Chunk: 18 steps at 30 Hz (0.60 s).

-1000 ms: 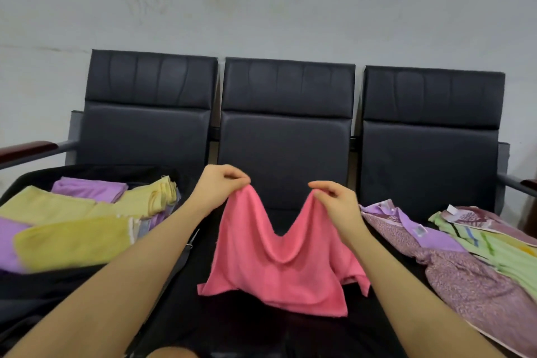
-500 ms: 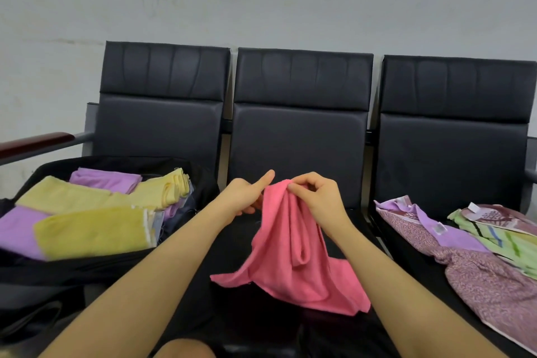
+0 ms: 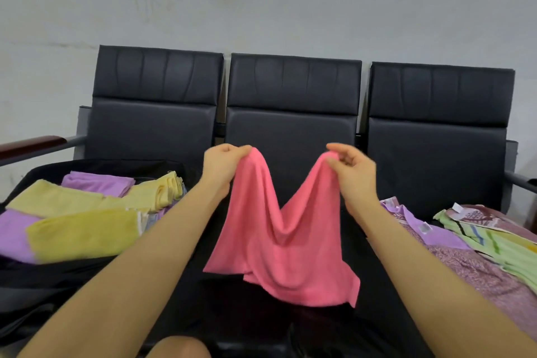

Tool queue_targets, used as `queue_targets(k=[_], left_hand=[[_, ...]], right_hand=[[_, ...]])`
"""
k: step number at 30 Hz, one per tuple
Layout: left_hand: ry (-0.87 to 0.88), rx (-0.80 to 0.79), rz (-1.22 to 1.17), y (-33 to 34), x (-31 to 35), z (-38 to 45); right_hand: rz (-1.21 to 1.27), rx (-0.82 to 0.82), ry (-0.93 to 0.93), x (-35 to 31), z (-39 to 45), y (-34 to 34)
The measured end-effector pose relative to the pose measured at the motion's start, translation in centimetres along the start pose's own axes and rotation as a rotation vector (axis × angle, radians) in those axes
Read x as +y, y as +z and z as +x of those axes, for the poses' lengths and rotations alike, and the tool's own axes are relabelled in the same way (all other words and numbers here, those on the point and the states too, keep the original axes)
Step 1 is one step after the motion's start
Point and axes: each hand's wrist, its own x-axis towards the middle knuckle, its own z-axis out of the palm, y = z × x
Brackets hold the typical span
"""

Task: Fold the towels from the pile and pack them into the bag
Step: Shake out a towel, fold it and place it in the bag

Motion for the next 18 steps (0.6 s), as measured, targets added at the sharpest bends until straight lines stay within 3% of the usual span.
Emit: queue_targets(k=[5,9,13,18], left_hand=[[0.088,0.124,-0.217,-0.7,4.3,1.4],[0.090,0.023,-0.341,-0.9,7.1,1.7],[0.112,-0.015,-0.295,-1.8,8.2,1.7],[0.188,0.095,-0.205,-2.6,8.4,1.3]], right_hand=[[0.050,0.224,-0.053,-4.6,3.2,-1.4],[0.072,0.340,-0.020,-7.2,4.8,-2.3],[0.028,0.349,-0.038,-8.9,5.0,-3.4],[-0.202,0.264,-0.058,-8.4,4.7,-4.2]])
